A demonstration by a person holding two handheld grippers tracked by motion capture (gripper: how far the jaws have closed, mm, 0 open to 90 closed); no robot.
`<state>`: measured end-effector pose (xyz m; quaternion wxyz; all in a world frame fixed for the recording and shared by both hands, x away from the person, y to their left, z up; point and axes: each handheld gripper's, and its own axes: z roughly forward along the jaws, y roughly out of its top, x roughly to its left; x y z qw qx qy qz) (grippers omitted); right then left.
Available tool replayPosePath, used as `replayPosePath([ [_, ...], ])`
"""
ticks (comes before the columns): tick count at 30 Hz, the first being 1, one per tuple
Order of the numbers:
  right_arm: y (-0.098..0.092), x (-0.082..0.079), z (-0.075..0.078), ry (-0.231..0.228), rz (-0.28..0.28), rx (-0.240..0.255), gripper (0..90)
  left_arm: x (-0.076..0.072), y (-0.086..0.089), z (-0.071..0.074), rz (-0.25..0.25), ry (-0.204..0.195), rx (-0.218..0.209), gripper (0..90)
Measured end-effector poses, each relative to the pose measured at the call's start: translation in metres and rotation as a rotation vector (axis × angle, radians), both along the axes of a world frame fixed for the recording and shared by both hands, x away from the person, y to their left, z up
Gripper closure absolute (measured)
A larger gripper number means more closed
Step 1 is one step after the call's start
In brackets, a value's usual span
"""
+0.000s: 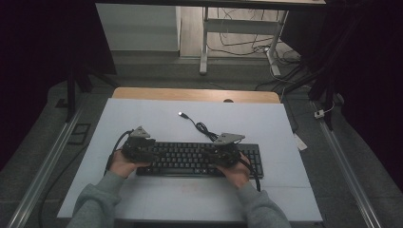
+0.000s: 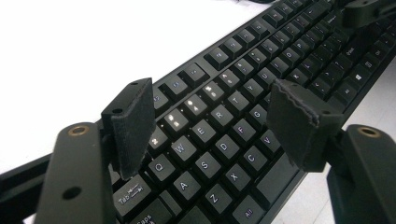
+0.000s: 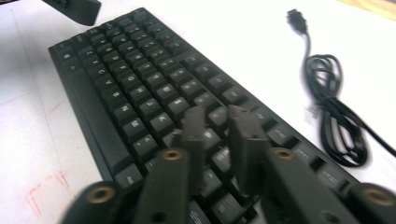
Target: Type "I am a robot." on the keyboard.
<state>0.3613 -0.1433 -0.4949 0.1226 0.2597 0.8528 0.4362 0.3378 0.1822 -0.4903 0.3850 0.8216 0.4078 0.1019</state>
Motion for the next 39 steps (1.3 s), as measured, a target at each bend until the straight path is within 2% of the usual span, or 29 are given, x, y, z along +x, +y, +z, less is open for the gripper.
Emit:
replayPosePath([
  [8,-0.025,-0.005,0.004,-0.03,-0.045,0.029,54.1,0.0,0.002,0.0,0.003,0.0,-0.001,32.4],
  [15,-0.048,-0.013,0.004,-0.029,-0.033,0.046,46.5,0.001,0.002,-0.001,0.001,0.002,0.001,32.4],
  [24,-0.065,-0.019,0.005,-0.036,-0.055,0.062,44.4,0.001,0.002,-0.001,0.001,-0.002,0.004,32.4],
  [39,-0.064,-0.017,0.004,-0.043,-0.053,0.059,44.3,-0.001,0.001,0.0,-0.007,-0.011,0.001,33.7],
])
